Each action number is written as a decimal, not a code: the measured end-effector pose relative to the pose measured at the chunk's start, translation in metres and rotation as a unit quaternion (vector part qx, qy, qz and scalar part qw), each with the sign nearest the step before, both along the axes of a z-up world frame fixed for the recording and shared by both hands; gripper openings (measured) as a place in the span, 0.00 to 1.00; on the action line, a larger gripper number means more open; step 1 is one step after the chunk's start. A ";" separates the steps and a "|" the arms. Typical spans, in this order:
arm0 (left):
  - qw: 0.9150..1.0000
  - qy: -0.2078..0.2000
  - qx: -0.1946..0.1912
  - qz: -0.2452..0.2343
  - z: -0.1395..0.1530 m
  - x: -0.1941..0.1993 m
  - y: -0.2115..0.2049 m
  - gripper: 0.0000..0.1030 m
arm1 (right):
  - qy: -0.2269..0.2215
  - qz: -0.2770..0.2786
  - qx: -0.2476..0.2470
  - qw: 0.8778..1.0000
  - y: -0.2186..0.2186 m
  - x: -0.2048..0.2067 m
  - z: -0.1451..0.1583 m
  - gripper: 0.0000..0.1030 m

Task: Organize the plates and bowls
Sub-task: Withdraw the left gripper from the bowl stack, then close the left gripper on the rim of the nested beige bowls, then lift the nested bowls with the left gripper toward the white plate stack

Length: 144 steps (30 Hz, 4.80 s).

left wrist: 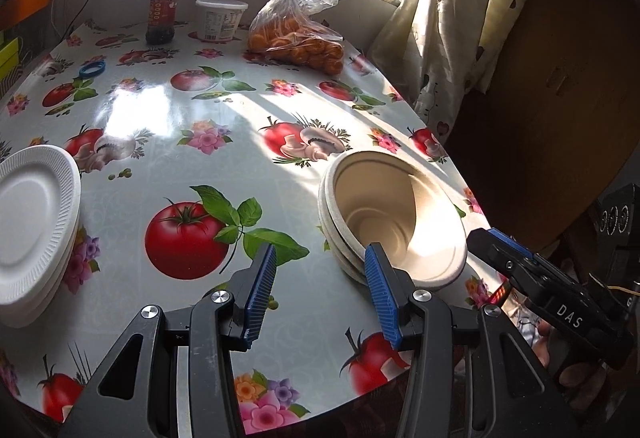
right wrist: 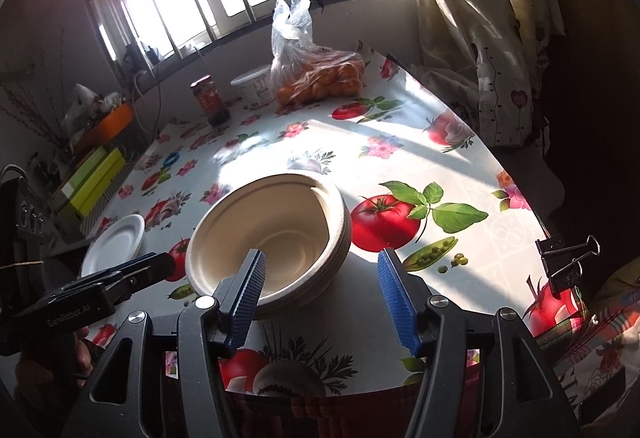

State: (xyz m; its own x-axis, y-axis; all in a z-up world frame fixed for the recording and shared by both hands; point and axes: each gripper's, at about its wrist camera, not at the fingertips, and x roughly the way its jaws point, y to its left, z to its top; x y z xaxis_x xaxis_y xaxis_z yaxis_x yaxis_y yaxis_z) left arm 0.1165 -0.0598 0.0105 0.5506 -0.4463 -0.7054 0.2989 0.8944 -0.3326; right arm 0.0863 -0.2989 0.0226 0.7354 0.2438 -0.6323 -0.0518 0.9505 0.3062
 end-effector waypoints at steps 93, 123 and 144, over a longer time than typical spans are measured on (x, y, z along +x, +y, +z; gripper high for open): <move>1.000 -0.003 0.001 0.000 -0.009 0.024 -0.014 0.28 | 0.029 0.035 0.041 0.998 0.006 0.028 -0.010 0.26; 0.994 -0.038 0.016 0.099 0.025 0.018 0.075 0.28 | 0.014 0.140 0.048 0.989 0.094 0.072 0.019 0.26; 0.982 -0.035 0.016 0.186 0.024 0.010 0.156 0.28 | 0.023 0.224 0.052 0.973 0.182 0.103 0.021 0.26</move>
